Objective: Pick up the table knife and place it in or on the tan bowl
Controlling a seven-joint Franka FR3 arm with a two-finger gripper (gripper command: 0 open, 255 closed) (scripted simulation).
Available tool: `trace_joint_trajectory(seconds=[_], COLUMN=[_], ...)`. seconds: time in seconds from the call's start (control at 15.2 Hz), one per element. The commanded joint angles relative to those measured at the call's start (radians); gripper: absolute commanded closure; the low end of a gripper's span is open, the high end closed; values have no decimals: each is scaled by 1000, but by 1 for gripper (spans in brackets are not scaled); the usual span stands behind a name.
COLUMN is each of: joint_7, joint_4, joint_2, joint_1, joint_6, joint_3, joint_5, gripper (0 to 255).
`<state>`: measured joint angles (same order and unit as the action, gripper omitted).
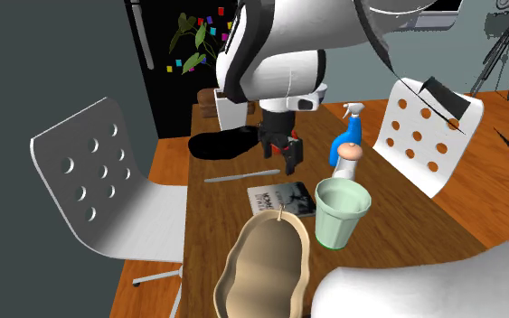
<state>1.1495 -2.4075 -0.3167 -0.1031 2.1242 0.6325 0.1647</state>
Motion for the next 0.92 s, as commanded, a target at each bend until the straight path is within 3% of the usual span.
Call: trace_joint_trajectory(seconds=[0.0, 0.2, 0.4, 0.59, 0.86], joint_7=[122, 309, 506, 675, 824], joint_4=[49, 132, 231, 345, 500], joint_2=[101, 257, 425, 581, 744], joint_1=[-30, -61, -52, 7, 103], joint_6=[48, 92, 109, 102, 79], joint_3=[59, 121, 139, 103, 30], joint_5=[-50, -168, -318, -449, -551], gripper=[0, 0, 0, 0, 0])
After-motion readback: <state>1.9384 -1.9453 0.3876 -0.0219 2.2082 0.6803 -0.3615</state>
